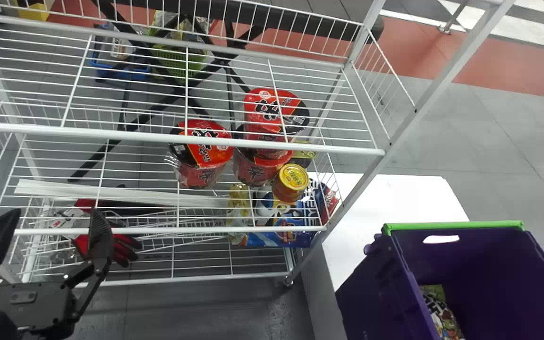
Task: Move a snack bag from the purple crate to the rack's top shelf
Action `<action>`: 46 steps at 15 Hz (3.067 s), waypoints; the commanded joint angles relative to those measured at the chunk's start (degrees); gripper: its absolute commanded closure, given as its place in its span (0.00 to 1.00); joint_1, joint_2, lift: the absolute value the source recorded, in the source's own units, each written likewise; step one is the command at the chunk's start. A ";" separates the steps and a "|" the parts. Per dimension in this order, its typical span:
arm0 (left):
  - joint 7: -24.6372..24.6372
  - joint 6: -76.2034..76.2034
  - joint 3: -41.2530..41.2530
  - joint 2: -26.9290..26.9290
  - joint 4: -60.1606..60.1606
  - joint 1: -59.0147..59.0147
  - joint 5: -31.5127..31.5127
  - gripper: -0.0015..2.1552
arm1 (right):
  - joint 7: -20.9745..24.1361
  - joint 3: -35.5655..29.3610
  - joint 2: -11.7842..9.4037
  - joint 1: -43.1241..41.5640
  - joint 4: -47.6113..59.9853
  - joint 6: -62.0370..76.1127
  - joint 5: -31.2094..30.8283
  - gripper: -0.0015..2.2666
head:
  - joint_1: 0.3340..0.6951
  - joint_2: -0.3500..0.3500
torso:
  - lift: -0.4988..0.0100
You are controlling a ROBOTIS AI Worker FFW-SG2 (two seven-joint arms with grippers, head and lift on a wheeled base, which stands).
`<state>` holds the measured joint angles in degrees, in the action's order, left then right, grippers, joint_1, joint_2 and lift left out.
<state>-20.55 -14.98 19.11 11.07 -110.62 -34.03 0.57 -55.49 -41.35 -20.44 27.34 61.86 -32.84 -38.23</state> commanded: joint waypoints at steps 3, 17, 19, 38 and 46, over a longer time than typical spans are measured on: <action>-0.02 0.18 -0.04 0.00 0.14 0.01 -0.04 0.07 | -0.32 -0.14 -0.74 -0.35 -0.34 -0.34 0.78 0.89 | 1.00 0.00 | 0.08; -0.10 0.53 0.13 -0.35 0.23 0.01 0.14 0.07 | -6.56 -4.53 -0.65 0.17 3.79 -3.16 5.18 0.89 | 1.00 0.00 | 0.13; -0.10 0.53 0.22 -0.35 0.23 0.01 0.22 0.07 | -6.83 -4.88 -0.30 0.44 4.76 -2.80 5.18 0.89 | 1.00 0.00 | 0.14; -0.28 0.53 0.57 -0.35 -2.50 -1.92 1.46 0.07 | -7.00 -6.82 1.54 3.25 11.79 -3.68 5.18 0.89 | 1.00 0.00 | 0.29; -1.16 0.18 0.66 -0.44 -3.11 -3.15 2.77 0.07 | -7.71 -7.52 2.86 3.34 15.22 -3.51 5.18 0.89 | 1.00 0.00 | 0.36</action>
<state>-21.66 -14.76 19.82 10.72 -113.62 -37.00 3.11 -63.19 -48.82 -17.66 30.74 76.81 -36.60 -33.05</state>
